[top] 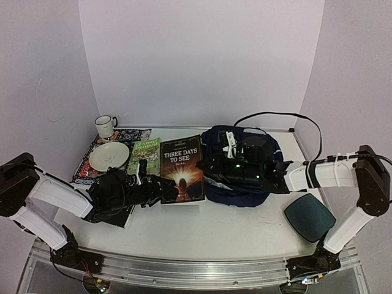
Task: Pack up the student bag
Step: Pass from the right arm to the left
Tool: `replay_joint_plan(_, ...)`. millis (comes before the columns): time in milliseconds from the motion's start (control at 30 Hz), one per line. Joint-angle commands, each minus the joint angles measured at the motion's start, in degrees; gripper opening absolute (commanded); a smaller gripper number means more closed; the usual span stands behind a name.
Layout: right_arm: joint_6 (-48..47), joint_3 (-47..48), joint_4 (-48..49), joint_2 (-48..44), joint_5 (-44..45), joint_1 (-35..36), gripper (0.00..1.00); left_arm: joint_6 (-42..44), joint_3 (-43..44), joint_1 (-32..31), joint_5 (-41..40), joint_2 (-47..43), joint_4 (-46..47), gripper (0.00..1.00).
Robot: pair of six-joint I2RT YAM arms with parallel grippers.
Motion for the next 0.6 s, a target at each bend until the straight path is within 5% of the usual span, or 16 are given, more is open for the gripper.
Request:
replay_joint_plan(0, 1.3, -0.8, 10.4, -2.7, 2.1, -0.3, 0.00, -2.9, -1.5, 0.2, 5.1, 2.8, 19.7, 0.66)
replay_joint_plan(200, 2.1, -3.5, 13.2, -1.5, 4.4, -0.3, 0.00, -6.3, -2.0, 0.2, 6.7, 6.2, 32.5, 0.41)
replay_joint_plan(433, 1.7, -4.5, 13.0, 0.2, 3.5, -0.3, 0.00, -5.5, -1.2, 0.2, 6.1, 5.7, 34.0, 0.13)
replay_joint_plan(567, 0.2, -4.6, 9.7, 0.2, 2.9, -0.8, 0.17, -5.3, -0.9, 1.2, 6.8, 5.4, 33.9, 0.00)
